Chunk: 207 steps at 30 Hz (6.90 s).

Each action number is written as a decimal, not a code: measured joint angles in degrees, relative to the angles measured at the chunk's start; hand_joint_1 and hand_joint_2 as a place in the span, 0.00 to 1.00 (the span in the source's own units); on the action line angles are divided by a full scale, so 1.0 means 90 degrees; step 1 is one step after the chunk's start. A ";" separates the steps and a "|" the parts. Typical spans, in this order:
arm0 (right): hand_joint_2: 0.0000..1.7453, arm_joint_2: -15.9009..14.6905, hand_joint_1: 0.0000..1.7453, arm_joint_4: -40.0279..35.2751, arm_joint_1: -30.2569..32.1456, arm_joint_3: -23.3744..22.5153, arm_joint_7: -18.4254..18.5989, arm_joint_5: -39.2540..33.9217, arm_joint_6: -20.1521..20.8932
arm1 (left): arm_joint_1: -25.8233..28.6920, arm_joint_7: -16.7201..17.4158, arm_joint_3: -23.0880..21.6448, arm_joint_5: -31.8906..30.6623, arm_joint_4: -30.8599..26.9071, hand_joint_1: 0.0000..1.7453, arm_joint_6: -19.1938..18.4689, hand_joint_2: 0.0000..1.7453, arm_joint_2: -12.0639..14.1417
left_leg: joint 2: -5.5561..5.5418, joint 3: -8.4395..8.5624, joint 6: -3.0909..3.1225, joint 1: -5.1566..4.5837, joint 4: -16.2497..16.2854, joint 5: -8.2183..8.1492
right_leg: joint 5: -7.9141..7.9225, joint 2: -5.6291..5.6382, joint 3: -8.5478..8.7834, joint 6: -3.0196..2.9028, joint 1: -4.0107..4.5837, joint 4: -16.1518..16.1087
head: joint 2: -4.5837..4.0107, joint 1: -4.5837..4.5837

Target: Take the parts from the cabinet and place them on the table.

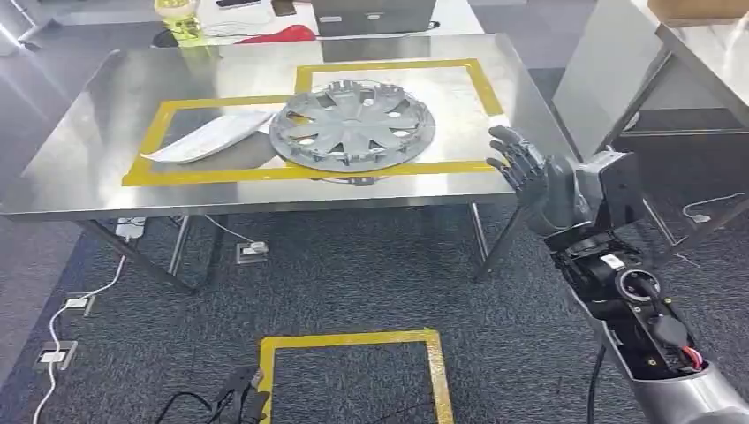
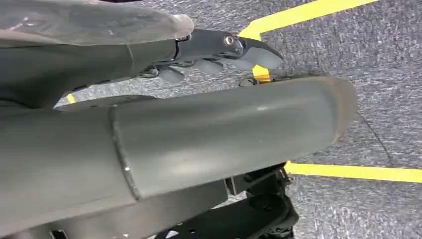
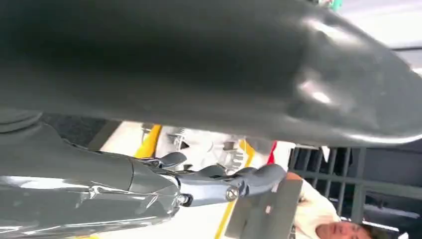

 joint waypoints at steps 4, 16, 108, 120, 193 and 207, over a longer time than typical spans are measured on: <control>0.00 0.0000 0.00 0.0000 0.0000 0.0000 0.0000 0.0000 0.0000 | 0.0000 0.0000 0.0000 0.0000 0.0000 0.00 0.0000 0.00 0.0000 | 0.0000 0.0000 0.0000 0.0000 0.0000 0.0000 | 0.0000 0.0000 0.0000 0.0000 0.0000 0.0000 | 0.0000 0.0000; 0.00 0.0000 0.00 0.0000 0.0000 0.0000 0.0000 0.0000 0.0000 | 0.0000 0.0000 0.0000 0.0000 0.0000 0.00 0.0000 0.00 0.0000 | 0.0000 0.0000 0.0000 0.0000 0.0000 0.0000 | 0.0000 0.0000 0.0000 0.0000 0.0000 0.0000 | 0.0000 0.0000; 0.00 0.0257 0.00 -0.0262 0.0973 -0.0971 -0.0255 -0.0425 -0.0291 | -0.0089 0.0073 -0.0168 -0.0066 0.0005 0.00 -0.0165 0.00 -0.0034 | 0.0766 0.0085 -0.0112 -0.0027 0.0078 -0.0131 | 0.0014 -0.0189 -0.0017 -0.0136 -0.0050 0.0055 | 0.0000 -0.0002; 0.00 0.0257 0.00 -0.0321 0.1112 -0.1076 -0.0333 -0.0469 -0.0330 | -0.0088 0.0075 -0.0172 -0.0075 0.0005 0.00 -0.0163 0.00 -0.0007 | -0.0328 0.0081 -0.0108 0.0062 0.0035 -0.0059 | 0.0153 0.0741 -0.0170 -0.0016 -0.0106 0.0061 | 0.0000 -0.0178; 0.00 0.0209 0.00 -0.1008 0.2456 -0.2302 -0.0496 -0.0571 -0.0578 | 0.0001 -0.0015 -0.0189 -0.0131 0.0002 0.00 -0.0126 0.00 -0.0104 | 0.0551 0.0180 0.0105 -0.0005 -0.0078 -0.0061 | -0.0171 -0.0203 -0.0223 0.0143 -0.0093 0.0641 | 0.0000 0.0017; 0.00 0.0209 0.00 -0.1025 0.2424 -0.2348 -0.0449 -0.0449 -0.0595 | 0.0044 0.0073 -0.0189 -0.0238 0.0005 0.00 -0.0182 0.00 -0.0141 | 0.0098 -0.0720 -0.0136 0.0012 0.1735 -0.0707 | -0.0052 0.0391 0.0041 -0.0183 -0.0025 0.0013 | 0.0000 -0.0117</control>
